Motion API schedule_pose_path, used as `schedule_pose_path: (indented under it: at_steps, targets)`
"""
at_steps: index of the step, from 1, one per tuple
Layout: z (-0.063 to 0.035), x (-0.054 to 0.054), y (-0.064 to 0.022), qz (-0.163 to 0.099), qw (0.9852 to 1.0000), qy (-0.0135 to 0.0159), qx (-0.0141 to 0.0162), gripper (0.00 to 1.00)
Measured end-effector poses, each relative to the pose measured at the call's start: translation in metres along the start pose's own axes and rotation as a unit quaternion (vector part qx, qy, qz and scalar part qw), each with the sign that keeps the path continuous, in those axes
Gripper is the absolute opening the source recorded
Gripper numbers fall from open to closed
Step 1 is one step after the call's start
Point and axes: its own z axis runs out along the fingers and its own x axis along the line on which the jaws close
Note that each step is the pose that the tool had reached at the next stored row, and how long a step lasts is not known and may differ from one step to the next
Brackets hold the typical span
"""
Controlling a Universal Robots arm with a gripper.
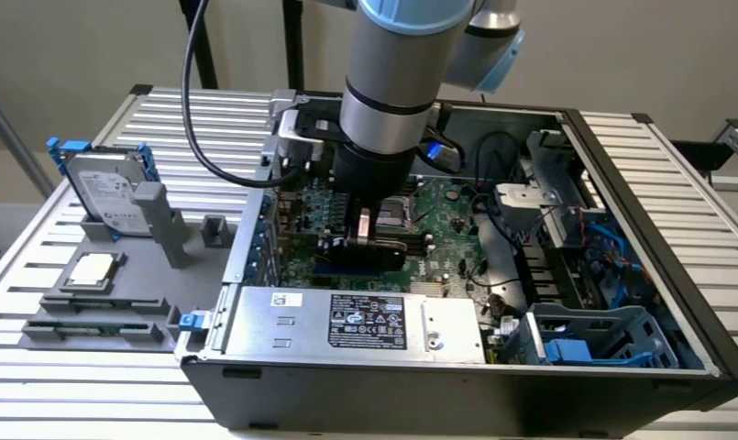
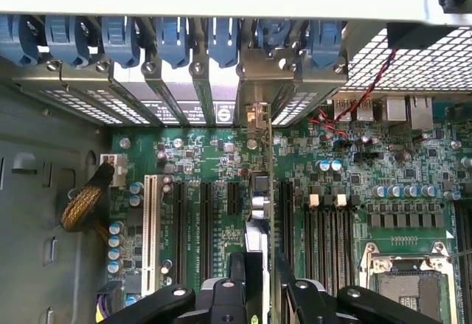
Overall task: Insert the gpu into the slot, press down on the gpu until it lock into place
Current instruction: 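Insert the gpu into the slot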
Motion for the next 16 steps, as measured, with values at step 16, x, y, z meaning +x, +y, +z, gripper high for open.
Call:
schedule_pose_path:
  at_steps: [16]
  targets:
    - [0.0096,0.0006,-0.0009,-0.001,1.0,0.0003,-0.0006,0.26]
